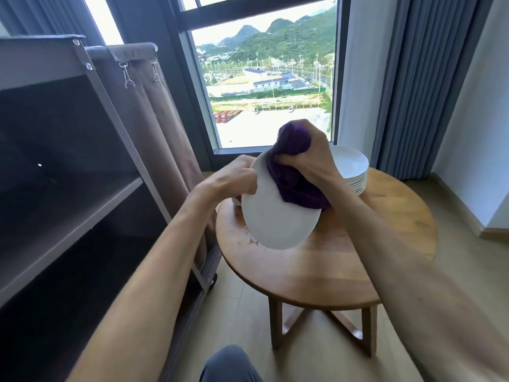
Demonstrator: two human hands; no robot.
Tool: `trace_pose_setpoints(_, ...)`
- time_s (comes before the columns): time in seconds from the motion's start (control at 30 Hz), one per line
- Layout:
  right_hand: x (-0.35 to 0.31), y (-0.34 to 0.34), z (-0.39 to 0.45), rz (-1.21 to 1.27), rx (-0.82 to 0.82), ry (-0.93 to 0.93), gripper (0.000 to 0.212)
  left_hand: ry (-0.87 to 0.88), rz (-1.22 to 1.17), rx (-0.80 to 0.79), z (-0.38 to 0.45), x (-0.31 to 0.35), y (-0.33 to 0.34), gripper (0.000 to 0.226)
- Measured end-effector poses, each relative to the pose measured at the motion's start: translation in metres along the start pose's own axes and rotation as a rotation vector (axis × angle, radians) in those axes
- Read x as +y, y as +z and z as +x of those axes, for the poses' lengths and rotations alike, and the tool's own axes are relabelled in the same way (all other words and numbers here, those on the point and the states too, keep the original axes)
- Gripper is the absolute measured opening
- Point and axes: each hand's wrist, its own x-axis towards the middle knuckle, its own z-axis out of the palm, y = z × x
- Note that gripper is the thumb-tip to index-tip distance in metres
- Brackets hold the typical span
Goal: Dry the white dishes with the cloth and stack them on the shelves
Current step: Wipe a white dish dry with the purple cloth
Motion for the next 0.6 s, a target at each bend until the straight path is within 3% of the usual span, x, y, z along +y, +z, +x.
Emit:
trace_pose_setpoints(0.07,-0.010,0.004,0.004,-0.007,0.000,-0.055,0.049,0.015,-0.153,0.048,0.006,0.002,-0.010,0.025)
trace_pose_setpoints(0.13,-0.013,0.001,0.008,0.105,0.119,0.005,0.046,0.096,-0.474,0.119,0.007,-0.007,-0.012,0.033)
trace_pose_setpoints(0.2,-0.010,-0.001,0.010,0.230,0.287,0.154,0.045,0.134,-0.829,0.202,-0.006,-0.022,0.011,0.039)
trace_pose_setpoints(0.27,-0.005,0.001,0.009,0.371,0.421,0.353,0.044,0.088,-1.020,0.268,-0.022,-0.028,0.052,0.052)
trace_pose_setpoints(0.33,0.001,0.008,0.004,0.506,0.443,0.525,0.044,0.075,-1.060,0.398,-0.029,-0.025,0.082,0.068)
trace_pose_setpoints(0.4,0.008,0.010,-0.004,0.476,0.408,0.587,0.042,0.080,-1.023,0.514,-0.026,-0.017,0.085,0.072)
trace_pose_setpoints(0.6,-0.009,0.006,-0.008,-0.003,0.304,0.254,0.053,0.280,-0.642,0.414,-0.027,-0.009,0.049,0.066)
